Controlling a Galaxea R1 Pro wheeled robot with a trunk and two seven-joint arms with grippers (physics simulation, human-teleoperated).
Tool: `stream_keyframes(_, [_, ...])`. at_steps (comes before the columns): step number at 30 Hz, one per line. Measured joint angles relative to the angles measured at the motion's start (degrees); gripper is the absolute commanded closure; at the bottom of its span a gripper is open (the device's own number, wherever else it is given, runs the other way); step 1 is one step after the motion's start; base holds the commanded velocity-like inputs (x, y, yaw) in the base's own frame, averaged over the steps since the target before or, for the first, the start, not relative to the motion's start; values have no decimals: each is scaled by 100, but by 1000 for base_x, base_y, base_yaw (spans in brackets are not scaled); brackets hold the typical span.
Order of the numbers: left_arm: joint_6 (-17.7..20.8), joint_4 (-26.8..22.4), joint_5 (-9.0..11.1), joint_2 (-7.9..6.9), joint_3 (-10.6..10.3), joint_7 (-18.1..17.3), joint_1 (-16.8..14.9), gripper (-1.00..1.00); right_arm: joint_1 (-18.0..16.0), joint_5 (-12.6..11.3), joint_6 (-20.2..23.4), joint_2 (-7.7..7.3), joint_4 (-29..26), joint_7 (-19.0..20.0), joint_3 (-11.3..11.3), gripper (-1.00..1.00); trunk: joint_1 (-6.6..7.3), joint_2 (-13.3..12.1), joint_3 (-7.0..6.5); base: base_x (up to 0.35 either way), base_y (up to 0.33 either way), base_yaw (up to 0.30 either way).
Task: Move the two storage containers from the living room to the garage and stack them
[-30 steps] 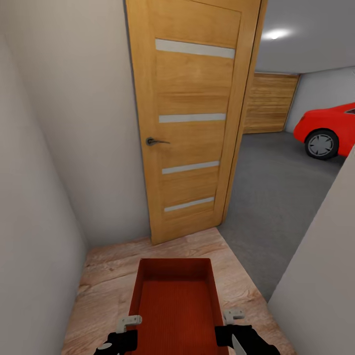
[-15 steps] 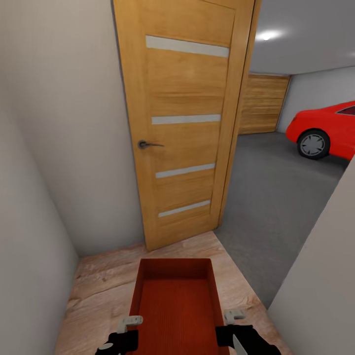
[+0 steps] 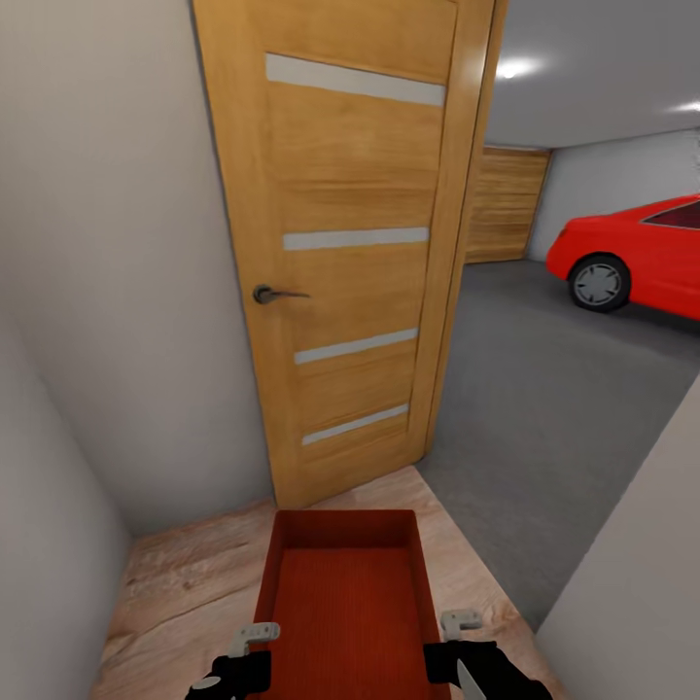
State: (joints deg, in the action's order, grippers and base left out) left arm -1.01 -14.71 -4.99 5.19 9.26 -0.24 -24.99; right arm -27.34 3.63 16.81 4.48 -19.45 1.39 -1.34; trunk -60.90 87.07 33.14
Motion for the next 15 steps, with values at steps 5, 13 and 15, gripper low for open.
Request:
stream_keyframes(5, [-1, 1, -2, 42, -11, 59, 0, 100, 0, 21, -1, -39, 2, 53, -7, 100, 1, 0, 0, 309, 61, -39])
stream_keyframes(13, [-1, -3, 2, -4, 1, -6, 0, 100, -4, 4, 1, 4, -1, -4, 0, 100, -1, 0, 0, 276, 63, -155])
stream_keyframes(15, [-1, -5, 5, -1, -2, -2, 0, 100, -4, 7, 0, 2, -2, 0, -2, 100, -1, 0, 0, 160, 21, -65])
